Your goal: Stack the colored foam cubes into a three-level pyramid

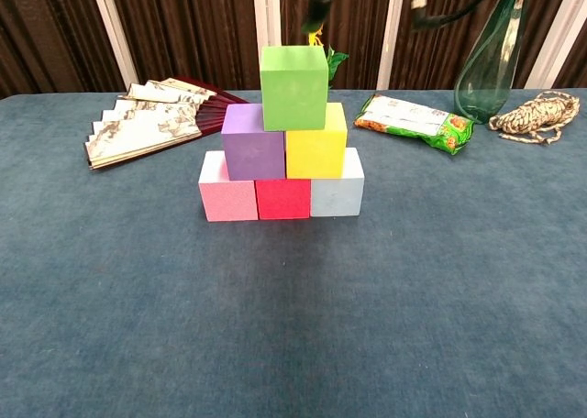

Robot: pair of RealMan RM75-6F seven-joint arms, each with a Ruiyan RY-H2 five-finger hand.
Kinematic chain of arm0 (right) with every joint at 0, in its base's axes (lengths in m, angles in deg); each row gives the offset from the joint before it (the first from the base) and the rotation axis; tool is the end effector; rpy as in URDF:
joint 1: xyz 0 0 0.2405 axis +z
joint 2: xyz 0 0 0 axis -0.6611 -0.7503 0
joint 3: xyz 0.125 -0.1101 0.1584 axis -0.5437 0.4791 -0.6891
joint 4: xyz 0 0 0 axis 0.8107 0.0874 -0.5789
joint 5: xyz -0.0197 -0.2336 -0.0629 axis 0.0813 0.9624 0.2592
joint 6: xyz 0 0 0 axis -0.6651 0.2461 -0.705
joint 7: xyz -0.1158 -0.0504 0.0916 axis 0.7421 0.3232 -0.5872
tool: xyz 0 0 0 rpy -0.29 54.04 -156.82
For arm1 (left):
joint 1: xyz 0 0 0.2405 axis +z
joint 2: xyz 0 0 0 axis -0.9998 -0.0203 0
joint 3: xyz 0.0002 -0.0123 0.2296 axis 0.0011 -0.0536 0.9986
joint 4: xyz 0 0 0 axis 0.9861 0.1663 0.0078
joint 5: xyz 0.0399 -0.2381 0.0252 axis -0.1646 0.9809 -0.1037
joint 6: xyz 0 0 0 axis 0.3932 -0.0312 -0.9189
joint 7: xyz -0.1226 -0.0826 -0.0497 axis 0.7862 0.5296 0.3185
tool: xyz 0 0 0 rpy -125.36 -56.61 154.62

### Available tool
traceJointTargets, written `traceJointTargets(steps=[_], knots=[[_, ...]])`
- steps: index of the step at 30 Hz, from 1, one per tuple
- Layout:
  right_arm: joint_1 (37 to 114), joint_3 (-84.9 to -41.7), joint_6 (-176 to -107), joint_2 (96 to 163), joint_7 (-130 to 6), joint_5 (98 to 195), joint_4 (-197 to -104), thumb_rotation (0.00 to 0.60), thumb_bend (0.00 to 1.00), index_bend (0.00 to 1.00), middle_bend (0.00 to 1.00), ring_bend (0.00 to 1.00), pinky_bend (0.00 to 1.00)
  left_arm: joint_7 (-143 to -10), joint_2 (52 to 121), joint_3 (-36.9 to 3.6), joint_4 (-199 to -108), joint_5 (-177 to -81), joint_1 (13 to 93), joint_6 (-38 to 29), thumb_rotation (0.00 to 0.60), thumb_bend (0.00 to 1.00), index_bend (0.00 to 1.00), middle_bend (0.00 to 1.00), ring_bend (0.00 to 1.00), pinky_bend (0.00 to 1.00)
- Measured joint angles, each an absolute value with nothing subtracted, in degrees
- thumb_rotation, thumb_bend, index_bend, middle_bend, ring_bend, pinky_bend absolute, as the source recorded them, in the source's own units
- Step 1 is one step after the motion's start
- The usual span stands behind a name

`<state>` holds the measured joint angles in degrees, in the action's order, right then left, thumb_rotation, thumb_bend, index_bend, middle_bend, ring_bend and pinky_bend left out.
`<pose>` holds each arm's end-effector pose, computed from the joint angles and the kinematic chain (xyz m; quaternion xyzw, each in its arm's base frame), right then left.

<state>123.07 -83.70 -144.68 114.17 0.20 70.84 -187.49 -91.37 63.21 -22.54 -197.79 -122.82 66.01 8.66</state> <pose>0.0907 -0.3638 0.0553 0.7280 -0.3986 0.2886 0.4773 -0.1863 0.2851 0.1181 -0.5272 -0.4718 -0.4220 0.5669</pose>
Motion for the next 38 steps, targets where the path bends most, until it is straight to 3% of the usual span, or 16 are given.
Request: traceJointTargets(steps=[7, 17, 23, 29, 33, 38], knots=[[110.74, -78.88, -147.01, 107.51, -9.39, 85.35, -193.80, 0.600, 0.30, 0.00, 0.00, 0.00, 0.00, -91.65, 63.65, -22.15, -197.47, -124.19, 66.39, 9.62, 0.600, 0.16, 0.00, 0.01, 0.00, 0.00], [88.54, -67.33, -150.38, 103.33, -32.51, 114.29, -195.31, 0.600, 0.30, 0.00, 0.00, 0.00, 0.00, -90.62, 67.84, -20.45, -193.63, -130.28, 67.15, 11.66, 0.600, 0.15, 0.00, 0.00, 0.00, 0.00], [76.85, -59.98, -153.52, 104.72, -45.42, 132.48, -190.04, 0.600, 0.30, 0.00, 0.00, 0.00, 0.00, -89.96, 72.34, -17.40, -187.00, -136.73, 69.42, 15.72, 0.600, 0.14, 0.00, 0.00, 0.00, 0.00], [67.64, -53.55, -156.54, 108.14, -54.26, 143.86, -179.96, 0.600, 0.30, 0.00, 0.00, 0.00, 0.00, -87.91, 75.52, -13.62, -179.55, -139.70, 73.06, 18.19, 0.600, 0.14, 0.00, 0.00, 0.00, 0.00], [63.58, -51.17, -157.63, 110.87, -57.78, 148.42, -174.24, 0.600, 0.30, 0.00, 0.00, 0.00, 0.00, -86.44, 76.71, -12.19, -175.04, -140.58, 74.87, 18.58, 0.600, 0.14, 0.00, 0.00, 0.00, 0.00], [61.51, -51.16, -157.67, 113.20, -59.63, 150.88, -170.63, 0.600, 0.30, 0.00, 0.00, 0.00, 0.00, -84.61, 77.63, -12.31, -171.04, -140.95, 75.79, 18.14, 0.600, 0.14, 0.00, 0.00, 0.00, 0.00]])
